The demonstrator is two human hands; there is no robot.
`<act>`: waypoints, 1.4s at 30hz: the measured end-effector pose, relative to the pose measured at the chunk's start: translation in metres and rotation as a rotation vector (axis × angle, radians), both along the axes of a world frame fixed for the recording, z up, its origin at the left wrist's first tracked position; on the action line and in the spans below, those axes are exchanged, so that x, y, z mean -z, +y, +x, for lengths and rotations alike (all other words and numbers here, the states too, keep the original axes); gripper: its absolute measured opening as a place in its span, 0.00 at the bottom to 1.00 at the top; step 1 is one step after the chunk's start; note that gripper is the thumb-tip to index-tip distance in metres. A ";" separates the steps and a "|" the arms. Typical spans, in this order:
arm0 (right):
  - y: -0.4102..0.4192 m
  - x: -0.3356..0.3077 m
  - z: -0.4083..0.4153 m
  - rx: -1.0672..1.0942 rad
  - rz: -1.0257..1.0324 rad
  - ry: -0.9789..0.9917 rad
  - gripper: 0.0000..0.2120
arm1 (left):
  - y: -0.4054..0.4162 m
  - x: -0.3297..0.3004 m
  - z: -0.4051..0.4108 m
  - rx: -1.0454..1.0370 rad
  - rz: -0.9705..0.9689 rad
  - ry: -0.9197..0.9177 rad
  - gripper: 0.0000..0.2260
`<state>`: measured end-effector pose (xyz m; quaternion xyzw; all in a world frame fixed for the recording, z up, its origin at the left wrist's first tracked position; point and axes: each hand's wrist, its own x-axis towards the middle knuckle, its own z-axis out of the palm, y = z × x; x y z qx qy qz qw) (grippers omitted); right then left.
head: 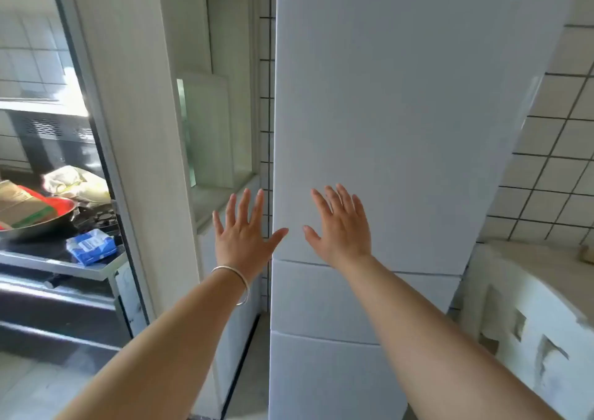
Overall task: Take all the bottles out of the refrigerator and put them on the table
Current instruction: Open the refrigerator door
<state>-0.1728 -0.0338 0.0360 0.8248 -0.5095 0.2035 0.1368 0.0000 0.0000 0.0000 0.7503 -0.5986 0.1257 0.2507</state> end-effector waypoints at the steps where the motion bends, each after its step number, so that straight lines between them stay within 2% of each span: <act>1: -0.017 -0.005 0.012 0.002 -0.016 0.039 0.32 | -0.017 -0.003 0.011 -0.001 -0.009 0.034 0.38; 7: -0.109 -0.034 0.071 -0.037 -0.118 0.231 0.29 | -0.115 -0.013 0.054 0.006 -0.065 0.221 0.38; 11: -0.150 -0.039 0.099 -0.048 -0.359 0.342 0.27 | -0.158 -0.012 0.060 0.082 -0.007 0.306 0.36; 15: -0.169 -0.042 0.119 -0.099 -0.512 0.420 0.22 | -0.181 -0.009 0.054 0.169 -0.008 0.309 0.27; 18: -0.174 -0.044 0.126 -0.030 -0.493 0.576 0.17 | -0.187 -0.011 0.048 0.240 0.011 0.308 0.17; 20: -0.176 -0.042 0.130 0.011 -0.465 0.640 0.15 | -0.190 -0.012 0.045 0.259 0.051 0.354 0.14; 28: -0.166 -0.047 0.159 0.179 -0.358 0.809 0.21 | -0.190 -0.018 0.046 0.301 0.195 0.376 0.17; 32: -0.160 -0.047 0.161 0.203 -0.345 0.771 0.21 | -0.185 -0.016 0.047 0.346 0.183 0.402 0.18; 42: -0.152 -0.046 0.151 0.102 -0.352 0.671 0.21 | -0.183 -0.010 0.046 0.323 0.183 0.302 0.17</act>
